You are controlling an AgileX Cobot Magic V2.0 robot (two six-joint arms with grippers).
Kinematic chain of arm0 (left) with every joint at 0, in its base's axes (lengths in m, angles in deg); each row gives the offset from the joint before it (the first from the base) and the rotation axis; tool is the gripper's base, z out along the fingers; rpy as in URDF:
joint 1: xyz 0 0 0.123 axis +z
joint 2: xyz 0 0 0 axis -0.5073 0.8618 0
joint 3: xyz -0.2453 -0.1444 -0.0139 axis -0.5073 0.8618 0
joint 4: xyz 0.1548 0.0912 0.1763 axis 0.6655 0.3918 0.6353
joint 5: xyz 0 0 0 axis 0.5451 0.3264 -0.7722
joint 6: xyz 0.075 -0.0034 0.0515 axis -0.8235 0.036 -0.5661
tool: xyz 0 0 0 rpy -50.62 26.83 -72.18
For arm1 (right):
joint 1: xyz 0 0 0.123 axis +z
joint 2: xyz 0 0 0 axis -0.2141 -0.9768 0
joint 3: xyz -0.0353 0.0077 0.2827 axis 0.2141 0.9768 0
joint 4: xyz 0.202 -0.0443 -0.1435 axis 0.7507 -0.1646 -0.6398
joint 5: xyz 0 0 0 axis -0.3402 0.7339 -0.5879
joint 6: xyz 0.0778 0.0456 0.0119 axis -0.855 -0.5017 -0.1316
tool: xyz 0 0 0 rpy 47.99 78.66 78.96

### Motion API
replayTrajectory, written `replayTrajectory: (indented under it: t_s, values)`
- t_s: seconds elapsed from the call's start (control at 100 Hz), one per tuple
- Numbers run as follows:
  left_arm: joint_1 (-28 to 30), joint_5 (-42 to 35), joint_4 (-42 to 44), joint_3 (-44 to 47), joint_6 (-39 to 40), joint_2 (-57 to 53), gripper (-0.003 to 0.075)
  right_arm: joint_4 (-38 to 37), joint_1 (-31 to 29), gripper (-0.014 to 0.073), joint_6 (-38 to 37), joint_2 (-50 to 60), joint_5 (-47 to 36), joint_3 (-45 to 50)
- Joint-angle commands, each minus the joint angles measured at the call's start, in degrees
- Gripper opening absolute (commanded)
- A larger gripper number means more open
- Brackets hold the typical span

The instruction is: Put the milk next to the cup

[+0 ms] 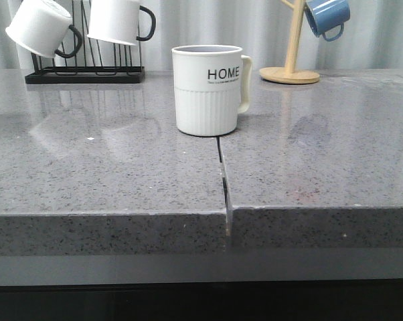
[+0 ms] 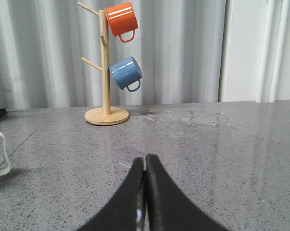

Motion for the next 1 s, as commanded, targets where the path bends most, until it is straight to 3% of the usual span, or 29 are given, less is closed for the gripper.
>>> replayTrajectory:
  t_s: [0.0,0.05,0.1,0.16,0.17,0.18,0.19,0.22,0.32,0.44,0.66,0.99]
  values:
    - [0.03,-2.97,-0.02,-3.84,0.03,5.22,0.0007,0.05,-0.32,-0.0067,0.5,-0.36,-3.94,-1.45]
    - [0.03,-3.27,-0.15,-4.62,0.03,7.82,0.0092,0.05,-0.32,-0.0067,0.5,-0.36,-3.94,-1.45]
    - [0.03,-4.74,-0.27,-5.21,0.03,9.78,0.0239,0.05,-0.32,-0.0067,0.5,-0.36,-3.94,-1.45]
    - [0.03,-8.16,-0.68,-5.49,0.14,11.78,0.0536,0.05,-0.32,-0.0067,0.5,-0.36,-3.94,-1.45]
    - [0.03,-8.58,-0.84,-5.49,0.14,11.95,0.0536,0.05,-0.32,-0.0067,0.5,-0.36,-3.94,-1.45]
    - [0.03,-9.38,-1.06,-5.6,0.14,12.34,0.062,0.05,-0.32,-0.0067,0.5,-0.36,-3.94,-1.45]
    - [0.03,-9.38,-1.06,-5.6,0.14,12.55,0.062,0.05,-0.32,-0.0067,0.5,-0.36,-3.94,-1.45]
    - [0.03,-11.18,-1.23,-5.6,0.14,13.36,0.0724,0.05,-0.32,-0.0067,0.5,-0.36,-3.94,-1.45]
    - [-0.18,-14.64,-2.13,-5.6,0.25,16.58,0.0647,0.05,-0.32,-0.0067,0.5,-0.36,-3.94,-1.45]
    - [-1.88,-19.17,-2.9,-6.09,0.35,21.4,0.0647,0.05,-0.32,-0.0067,0.5,-0.36,-3.94,-1.45]
    - [-6.88,-34.19,-4.91,-6.44,0.35,33.72,0.0646,0.05,-0.32,-0.0067,0.5,-0.36,-3.94,-1.45]
    - [-4.53,-40.69,-4.8,-10.49,0.35,44.32,0.0643,0.05,-0.32,-0.0067,0.5,-0.36,-3.94,-1.45]
